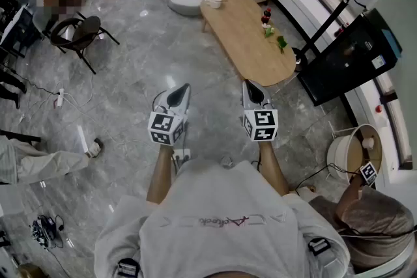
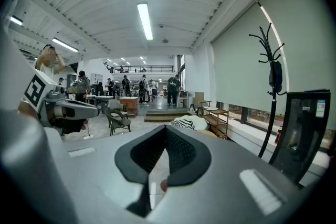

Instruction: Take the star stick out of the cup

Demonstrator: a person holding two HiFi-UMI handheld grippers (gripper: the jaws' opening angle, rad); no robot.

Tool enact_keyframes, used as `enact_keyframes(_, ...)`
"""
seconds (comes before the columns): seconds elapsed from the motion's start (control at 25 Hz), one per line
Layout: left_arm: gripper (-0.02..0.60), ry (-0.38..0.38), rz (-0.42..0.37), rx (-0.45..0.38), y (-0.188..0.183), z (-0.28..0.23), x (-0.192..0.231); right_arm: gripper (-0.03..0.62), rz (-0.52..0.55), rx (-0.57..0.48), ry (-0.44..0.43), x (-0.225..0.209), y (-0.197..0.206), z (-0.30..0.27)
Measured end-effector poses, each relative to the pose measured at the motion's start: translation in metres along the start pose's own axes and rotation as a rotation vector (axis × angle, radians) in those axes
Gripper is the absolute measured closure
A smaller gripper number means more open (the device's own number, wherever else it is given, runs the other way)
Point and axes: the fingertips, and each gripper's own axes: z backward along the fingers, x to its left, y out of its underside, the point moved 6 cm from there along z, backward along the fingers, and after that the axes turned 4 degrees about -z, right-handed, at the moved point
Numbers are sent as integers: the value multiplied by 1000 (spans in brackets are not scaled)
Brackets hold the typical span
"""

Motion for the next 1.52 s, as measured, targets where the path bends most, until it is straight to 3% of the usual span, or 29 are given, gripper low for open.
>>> enact_keyframes(0.48,580,28,-7,3,3,-1,3,592,-5,-16,3,6,0,1)
enact_keyframes(1.12,580,86,-23,13,18,15,57,592,-8,-13,46,57,4,-27)
enact_keyframes(1.52,580,94,-22,17,24,-4,73,592,-13,-6,48,52,11,-53)
